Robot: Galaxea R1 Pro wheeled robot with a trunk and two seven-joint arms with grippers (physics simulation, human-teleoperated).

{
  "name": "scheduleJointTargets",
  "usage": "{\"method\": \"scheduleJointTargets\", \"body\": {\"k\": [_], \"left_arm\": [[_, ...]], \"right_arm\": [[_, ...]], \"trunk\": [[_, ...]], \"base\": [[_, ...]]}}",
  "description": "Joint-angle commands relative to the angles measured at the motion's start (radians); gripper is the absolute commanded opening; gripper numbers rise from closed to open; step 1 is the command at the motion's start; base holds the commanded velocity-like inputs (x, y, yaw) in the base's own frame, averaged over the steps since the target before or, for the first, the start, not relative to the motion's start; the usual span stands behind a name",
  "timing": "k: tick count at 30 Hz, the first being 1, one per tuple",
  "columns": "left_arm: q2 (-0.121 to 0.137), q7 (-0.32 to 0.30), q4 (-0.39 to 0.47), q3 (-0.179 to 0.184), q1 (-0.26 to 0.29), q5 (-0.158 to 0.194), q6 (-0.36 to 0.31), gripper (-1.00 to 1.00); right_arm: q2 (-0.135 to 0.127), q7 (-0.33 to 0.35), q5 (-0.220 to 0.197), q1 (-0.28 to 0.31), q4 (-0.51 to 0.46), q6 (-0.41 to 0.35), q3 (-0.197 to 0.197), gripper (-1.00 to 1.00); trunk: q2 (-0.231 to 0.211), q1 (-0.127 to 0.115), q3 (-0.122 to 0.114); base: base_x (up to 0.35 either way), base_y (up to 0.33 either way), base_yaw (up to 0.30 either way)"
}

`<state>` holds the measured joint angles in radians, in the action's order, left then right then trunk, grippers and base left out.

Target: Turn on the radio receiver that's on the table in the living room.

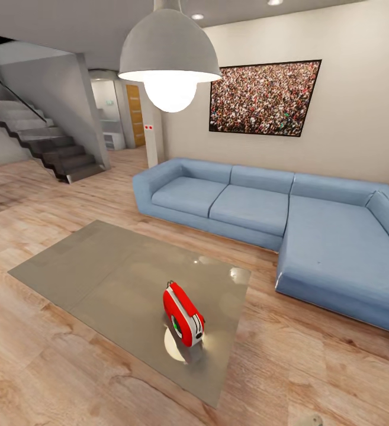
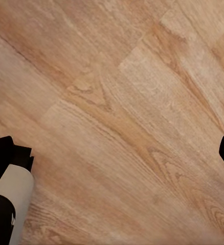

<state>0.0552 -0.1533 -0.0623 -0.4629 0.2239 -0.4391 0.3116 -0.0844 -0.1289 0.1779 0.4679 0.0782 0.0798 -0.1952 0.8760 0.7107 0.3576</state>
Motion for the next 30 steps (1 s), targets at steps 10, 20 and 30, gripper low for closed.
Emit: {"method": "scheduleJointTargets", "body": {"k": [10,20,30], "left_arm": [[-0.044,0.0,-0.002,0.0,0.0,0.0,0.0,-1.0],[-0.046,0.0,-0.002,0.0,-0.001,0.0,0.0,-1.0],[-0.046,0.0,-0.002,0.0,-0.001,0.0,0.0,-1.0]], "right_arm": [[0.0,0.0,0.0,0.0,0.0,0.0,0.0,1.0],[0.0,0.0,0.0,0.0,0.0,0.0,0.0,1.0],[0.0,0.0,-0.001,0.0,0.0,0.0,0.0,1.0]], "trunk": [[0.0,0.0,0.0],[0.0,0.0,0.0],[0.0,0.0,0.0]], "base": [[0.0,0.0,0.0],[0.0,0.0,0.0],[0.0,0.0,0.0]]}}
